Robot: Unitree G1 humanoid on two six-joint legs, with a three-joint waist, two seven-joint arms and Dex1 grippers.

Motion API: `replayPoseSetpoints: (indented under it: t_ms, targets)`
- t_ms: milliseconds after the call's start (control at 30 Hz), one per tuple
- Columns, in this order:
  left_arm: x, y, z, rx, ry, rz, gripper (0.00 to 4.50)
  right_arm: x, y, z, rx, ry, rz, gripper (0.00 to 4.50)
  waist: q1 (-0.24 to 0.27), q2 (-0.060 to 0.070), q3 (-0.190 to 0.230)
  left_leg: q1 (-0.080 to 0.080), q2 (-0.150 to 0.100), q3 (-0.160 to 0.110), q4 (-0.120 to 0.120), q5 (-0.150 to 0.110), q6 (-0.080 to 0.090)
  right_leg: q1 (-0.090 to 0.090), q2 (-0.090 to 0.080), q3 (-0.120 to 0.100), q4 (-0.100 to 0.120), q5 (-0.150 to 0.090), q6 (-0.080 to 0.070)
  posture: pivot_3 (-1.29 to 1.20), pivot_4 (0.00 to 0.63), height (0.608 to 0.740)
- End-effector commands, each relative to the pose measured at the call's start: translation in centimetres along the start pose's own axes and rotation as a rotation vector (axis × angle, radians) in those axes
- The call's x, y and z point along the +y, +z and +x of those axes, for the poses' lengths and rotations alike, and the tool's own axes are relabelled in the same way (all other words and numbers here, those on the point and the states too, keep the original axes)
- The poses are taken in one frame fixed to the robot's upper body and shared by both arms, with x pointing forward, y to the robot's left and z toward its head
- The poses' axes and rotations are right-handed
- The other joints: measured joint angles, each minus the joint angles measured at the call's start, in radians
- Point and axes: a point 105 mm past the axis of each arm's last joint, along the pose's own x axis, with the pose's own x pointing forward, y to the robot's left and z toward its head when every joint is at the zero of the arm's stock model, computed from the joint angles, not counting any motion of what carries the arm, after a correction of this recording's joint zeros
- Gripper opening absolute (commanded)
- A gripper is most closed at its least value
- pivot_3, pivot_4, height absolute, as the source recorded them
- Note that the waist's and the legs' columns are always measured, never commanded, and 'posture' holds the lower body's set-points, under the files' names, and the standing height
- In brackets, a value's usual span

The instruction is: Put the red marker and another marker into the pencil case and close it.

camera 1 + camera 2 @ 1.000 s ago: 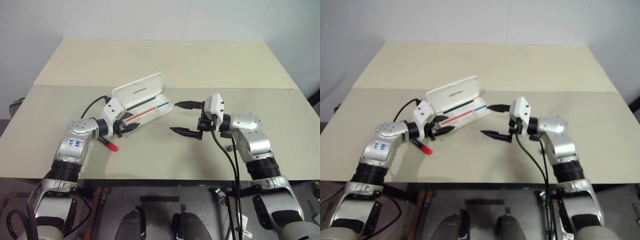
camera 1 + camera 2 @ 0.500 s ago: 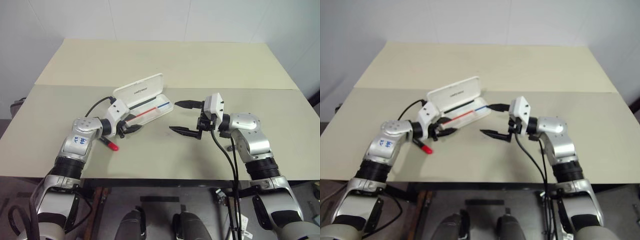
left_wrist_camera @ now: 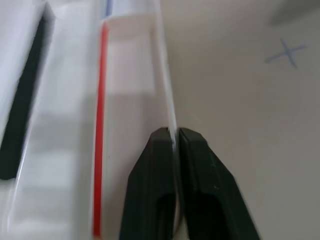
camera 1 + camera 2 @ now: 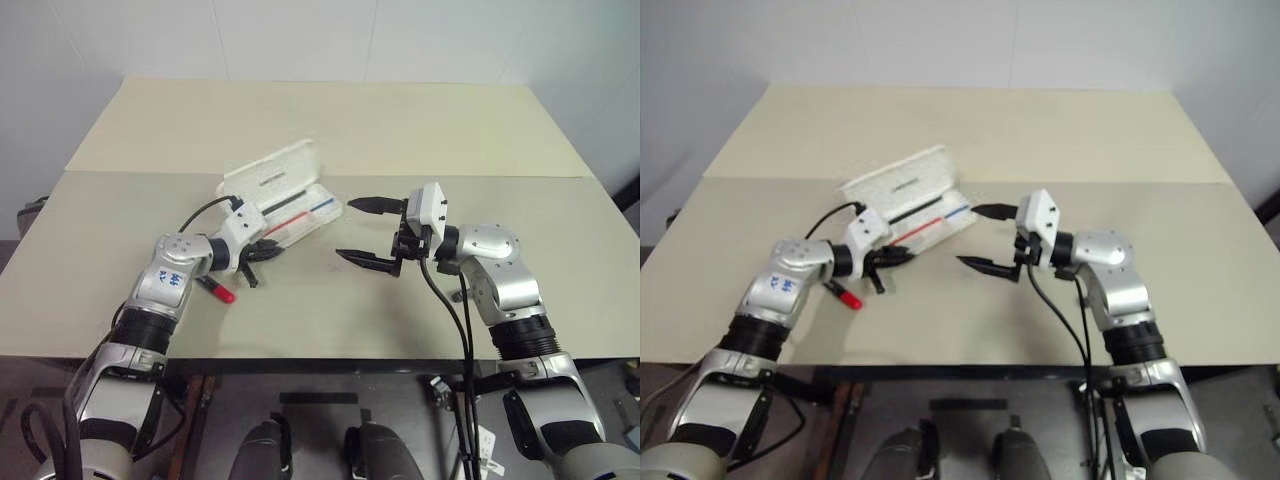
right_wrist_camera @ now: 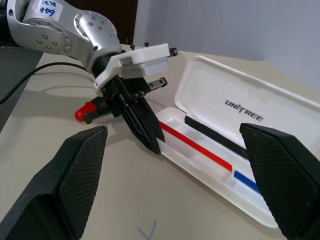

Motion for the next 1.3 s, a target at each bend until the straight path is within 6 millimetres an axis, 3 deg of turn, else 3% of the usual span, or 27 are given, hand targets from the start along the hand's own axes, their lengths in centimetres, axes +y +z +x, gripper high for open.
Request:
replayPoseSetpoints:
  t_ms: [33,400,600,900,1100,1300]
  targets:
    - [0.4,-0.7,-0.3,0.034,0.016,0.003,0.04,-0.4,1.7,0.0,-0.051,-0.011,-0.047,4.5,-0.001,0.0,0.0,0.0,0.0,0.0,0.0,0.0,0.0,0.0,0.0,0.0,0.0,0.0,0.0,0.0,0.15,0.74]
    - [0.1,1.4,-0.8,-0.066,-0.029,0.059,0.04,-0.6,1.7,-0.1,-0.041,-0.013,-0.054,4.5,0.001,0.0,0.0,0.0,0.0,0.0,0.0,0.0,0.0,0.0,0.0,0.0,0.0,0.0,0.0,0.0,0.15,0.74]
    - [-1.7,3.0,-1.4,-0.133,-0.189,0.151,0.04,-1.2,1.7,-1.5,-0.003,-0.026,-0.065,4.5,0.003,0.0,0.0,-0.001,0.0,0.0,-0.001,0.0,0.0,0.0,0.0,-0.001,-0.002,0.0,0.0,0.0,0.15,0.74]
    - [-3.1,4.0,-1.0,-0.147,-0.281,0.197,0.04,-1.4,1.2,-4.8,0.094,-0.041,-0.056,4.5,0.003,0.0,0.0,-0.001,0.0,0.0,-0.001,0.0,0.001,0.0,0.0,0.0,-0.002,0.0,0.0,0.0,0.15,0.74]
    - [-4.9,4.5,-0.2,-0.157,-0.387,0.232,0.04,-0.7,0.8,-8.1,0.189,-0.063,-0.027,4.5,0.006,0.0,0.0,-0.002,0.0,0.001,-0.001,-0.001,0.001,0.0,0.0,0.0,-0.003,0.0,0.0,0.0,0.15,0.74]
    - [-5.9,4.0,0.5,-0.13,-0.466,0.278,0.04,-0.1,0.5,-9.3,0.225,-0.096,-0.01,4.5,0.0,0.0,0.0,-0.001,0.0,0.001,0.0,-0.001,0.001,0.0,0.0,0.0,-0.002,0.0,0.0,0.0,0.15,0.74]
